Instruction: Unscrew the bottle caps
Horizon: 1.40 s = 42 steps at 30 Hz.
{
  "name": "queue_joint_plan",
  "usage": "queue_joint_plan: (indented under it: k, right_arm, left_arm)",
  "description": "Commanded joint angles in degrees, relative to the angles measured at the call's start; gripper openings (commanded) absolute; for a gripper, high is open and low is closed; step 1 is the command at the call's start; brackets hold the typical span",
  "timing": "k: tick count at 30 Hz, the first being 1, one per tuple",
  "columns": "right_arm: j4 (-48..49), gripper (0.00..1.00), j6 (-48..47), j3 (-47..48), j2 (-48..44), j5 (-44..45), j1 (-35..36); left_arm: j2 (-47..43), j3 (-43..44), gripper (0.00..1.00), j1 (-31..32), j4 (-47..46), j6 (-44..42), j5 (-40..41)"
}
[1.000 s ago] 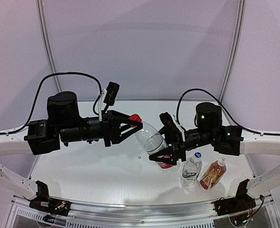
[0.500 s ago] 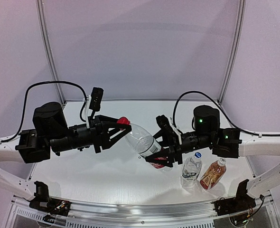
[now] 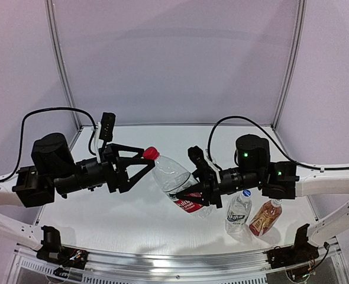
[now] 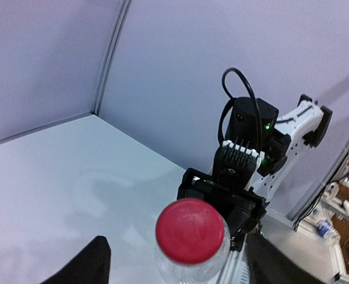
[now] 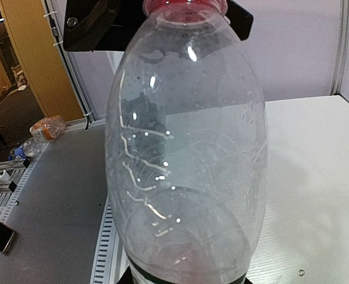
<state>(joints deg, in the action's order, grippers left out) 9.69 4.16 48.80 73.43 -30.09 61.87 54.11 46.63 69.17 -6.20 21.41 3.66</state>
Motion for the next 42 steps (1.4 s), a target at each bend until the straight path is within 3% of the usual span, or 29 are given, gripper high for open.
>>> queue_joint_plan:
  k: [1,2,3,12,19,24,27,28,30,33,35,37,40,42]
  right_arm:
    - [-2.0,0.17,2.9,-1.5,-4.4,2.9,0.6]
    - [-2.5,0.17,3.3,-1.9,-5.0,2.8,0.7]
    - [-3.0,0.17,3.5,-2.2,-5.5,2.6,0.8]
    - [-7.6,0.18,2.8,-2.6,-7.2,-0.9,0.8]
    - [-8.9,0.18,0.9,-2.9,-8.4,-2.7,0.8]
    - [-9.3,0.18,0.6,-3.1,-10.0,-2.9,0.8]
    - [-9.3,0.18,0.8,-3.9,-11.2,-2.6,0.9]
    - [-9.3,0.18,0.9,-4.2,-11.5,-2.4,0.8]
    - [-9.3,0.18,1.2,-4.6,-11.9,-2.1,0.8]
    - [-9.3,0.18,1.7,-5.1,-11.9,-1.6,0.8]
    - [-9.0,0.18,2.0,-5.3,-11.6,-1.2,0.9]
    - [-8.7,0.18,2.1,-5.3,-11.2,-1.0,0.9]
    - [-8.6,0.18,2.2,-5.2,-10.8,-0.7,0.8]
    - [-8.5,0.18,2.1,-5.0,-10.8,-0.8,0.8]
  left_arm:
    - [-3.3,0.3,0.89,0.0,2.9,-4.8,-0.3]
    - [-3.7,0.5,0.97,0.0,3.4,-6.0,-1.0]
    - [-4.3,0.6,0.99,0.0,3.7,-7.1,-1.9]
    - [-1.4,5.9,0.98,0.0,4.8,-12.9,-9.2]
    - [6.6,10.5,0.84,-0.3,3.8,-14.4,-6.9]
    - [9.2,11.0,0.79,-0.8,2.1,-13.9,-6.8]
    - [9.4,10.0,0.55,-0.9,0.1,-13.4,-8.2]
    - [9.4,9.6,0.51,-0.8,-0.9,-13.0,-8.9]
    - [9.3,9.1,0.55,-0.8,-2.0,-12.4,-10.7]
    - [9.1,8.7,0.75,-0.7,-2.8,-11.6,-12.6]
    - [8.6,8.3,0.78,-0.6,-3.4,-11.2,-13.1]
    - [8.2,7.8,0.73,-0.6,-3.8,-10.9,-13.2]
    - [7.5,7.2,0.57,-0.7,-4.1,-10.8,-13.1]
    - [7.3,6.9,0.55,-0.7,-4.0,-11.1,-13.0]
